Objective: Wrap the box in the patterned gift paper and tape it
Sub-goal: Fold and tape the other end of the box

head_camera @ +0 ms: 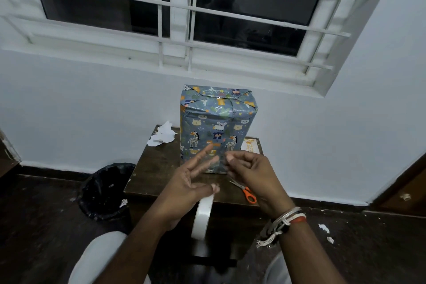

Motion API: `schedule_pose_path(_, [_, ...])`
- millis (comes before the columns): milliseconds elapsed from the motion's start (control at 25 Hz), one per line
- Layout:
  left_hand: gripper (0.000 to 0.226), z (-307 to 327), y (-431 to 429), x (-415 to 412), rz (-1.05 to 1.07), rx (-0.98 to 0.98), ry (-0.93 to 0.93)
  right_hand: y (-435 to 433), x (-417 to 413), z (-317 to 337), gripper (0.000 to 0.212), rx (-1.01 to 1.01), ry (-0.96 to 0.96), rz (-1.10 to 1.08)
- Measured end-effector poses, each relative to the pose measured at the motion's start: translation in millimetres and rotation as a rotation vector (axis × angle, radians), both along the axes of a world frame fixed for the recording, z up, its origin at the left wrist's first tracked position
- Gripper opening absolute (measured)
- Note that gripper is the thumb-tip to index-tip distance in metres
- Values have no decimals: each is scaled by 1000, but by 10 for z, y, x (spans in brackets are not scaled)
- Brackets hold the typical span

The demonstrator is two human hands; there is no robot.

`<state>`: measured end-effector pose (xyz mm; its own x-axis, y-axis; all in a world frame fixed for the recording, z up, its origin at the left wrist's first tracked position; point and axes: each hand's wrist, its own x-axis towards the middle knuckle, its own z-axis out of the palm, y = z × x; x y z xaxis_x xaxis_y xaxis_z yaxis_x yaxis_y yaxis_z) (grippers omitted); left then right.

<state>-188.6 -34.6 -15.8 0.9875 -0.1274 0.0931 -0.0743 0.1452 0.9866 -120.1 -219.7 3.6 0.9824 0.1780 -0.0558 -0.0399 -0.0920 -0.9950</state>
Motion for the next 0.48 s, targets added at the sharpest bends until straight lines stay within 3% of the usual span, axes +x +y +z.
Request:
schedule_pose_path(320, [97, 441, -112, -76, 12, -21, -88, 186, -265, 601, 22, 272, 83, -20])
schedule_pose_path(480, [99, 568, -85, -64, 17, 66, -142, 210, -272, 743, 24, 267, 20, -65])
